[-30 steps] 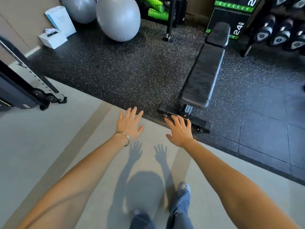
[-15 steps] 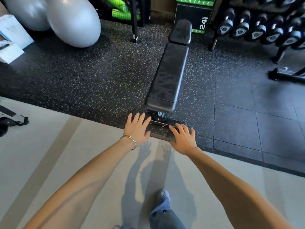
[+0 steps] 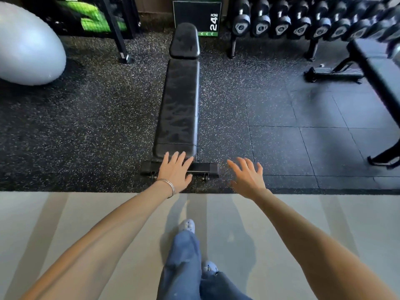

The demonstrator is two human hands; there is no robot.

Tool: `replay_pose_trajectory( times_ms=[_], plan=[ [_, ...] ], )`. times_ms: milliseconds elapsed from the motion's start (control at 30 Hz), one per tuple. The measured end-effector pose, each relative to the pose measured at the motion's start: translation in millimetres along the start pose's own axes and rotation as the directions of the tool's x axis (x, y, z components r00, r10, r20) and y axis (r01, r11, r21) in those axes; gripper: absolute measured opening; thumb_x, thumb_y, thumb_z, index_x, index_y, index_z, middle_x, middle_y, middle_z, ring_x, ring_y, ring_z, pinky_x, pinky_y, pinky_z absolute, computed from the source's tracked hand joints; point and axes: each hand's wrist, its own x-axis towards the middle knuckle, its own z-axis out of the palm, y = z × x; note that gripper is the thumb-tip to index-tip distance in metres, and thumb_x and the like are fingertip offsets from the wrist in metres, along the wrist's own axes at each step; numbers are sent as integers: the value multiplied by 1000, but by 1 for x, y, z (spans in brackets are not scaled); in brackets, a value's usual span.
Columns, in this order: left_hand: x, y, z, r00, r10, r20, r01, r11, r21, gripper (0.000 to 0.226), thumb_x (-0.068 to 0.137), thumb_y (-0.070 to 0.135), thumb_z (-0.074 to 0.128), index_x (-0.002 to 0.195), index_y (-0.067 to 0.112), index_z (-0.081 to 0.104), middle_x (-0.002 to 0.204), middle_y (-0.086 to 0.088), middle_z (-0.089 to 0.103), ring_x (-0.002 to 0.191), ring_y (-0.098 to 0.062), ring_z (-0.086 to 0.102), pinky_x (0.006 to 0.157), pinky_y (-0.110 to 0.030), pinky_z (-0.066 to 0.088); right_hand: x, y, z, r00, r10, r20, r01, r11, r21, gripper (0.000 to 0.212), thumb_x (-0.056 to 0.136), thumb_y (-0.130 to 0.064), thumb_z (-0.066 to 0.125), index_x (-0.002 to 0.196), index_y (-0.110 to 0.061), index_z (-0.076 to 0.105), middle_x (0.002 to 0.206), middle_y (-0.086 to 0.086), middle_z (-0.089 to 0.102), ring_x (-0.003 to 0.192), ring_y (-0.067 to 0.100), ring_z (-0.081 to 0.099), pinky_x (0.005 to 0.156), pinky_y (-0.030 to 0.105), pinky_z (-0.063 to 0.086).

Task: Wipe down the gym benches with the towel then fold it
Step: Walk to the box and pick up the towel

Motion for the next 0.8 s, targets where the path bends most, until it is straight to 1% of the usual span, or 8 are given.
replay_pose_trajectory(
  times_ms=[167, 333, 567, 700, 800],
  plan=[
    [63, 4, -11, 991, 133, -27, -133, 991, -2, 63, 95, 49, 32, 150, 25, 13, 157, -7, 18, 143, -27, 16, 116, -48, 8, 39, 27, -12, 994, 105, 0, -105, 994, -5, 71, 88, -46, 57, 146, -33, 17, 152, 5, 22, 140, 29, 16, 110, 61, 12],
    [119, 1, -21, 966, 255, 37, -257, 964, 67, 64, 96, 50, 28, 151, 25, 8, 158, -7, 13, 144, -28, 13, 117, -49, 6, 75, 38, -25, 985, 169, -30, -168, 985, 36, 74, 86, -44, 61, 145, -33, 18, 152, 4, 22, 141, 29, 18, 110, 61, 12],
    [198, 9, -47, 952, 304, 45, -307, 949, 78, 64, 96, 51, 27, 151, 25, 7, 158, -7, 12, 144, -28, 12, 116, -48, 7, 111, 85, -35, 966, 258, -4, -257, 963, 78, 76, 85, -49, 61, 146, -35, 17, 153, 4, 20, 141, 28, 18, 111, 62, 11],
    [238, 32, -60, 956, 292, 34, -293, 955, 42, 64, 96, 50, 29, 151, 24, 10, 158, -7, 14, 144, -27, 13, 116, -47, 9, 131, 120, -39, 970, 242, 5, -242, 967, 82, 74, 86, -44, 60, 146, -33, 17, 153, 5, 21, 141, 28, 18, 111, 61, 11],
    [271, 59, -67, 959, 281, 29, -282, 958, 51, 64, 96, 49, 29, 151, 24, 10, 158, -7, 14, 144, -27, 14, 117, -47, 9, 154, 158, -47, 975, 223, 12, -223, 971, 87, 74, 87, -44, 58, 147, -33, 15, 154, 6, 19, 142, 26, 15, 111, 59, 10]
  ],
)
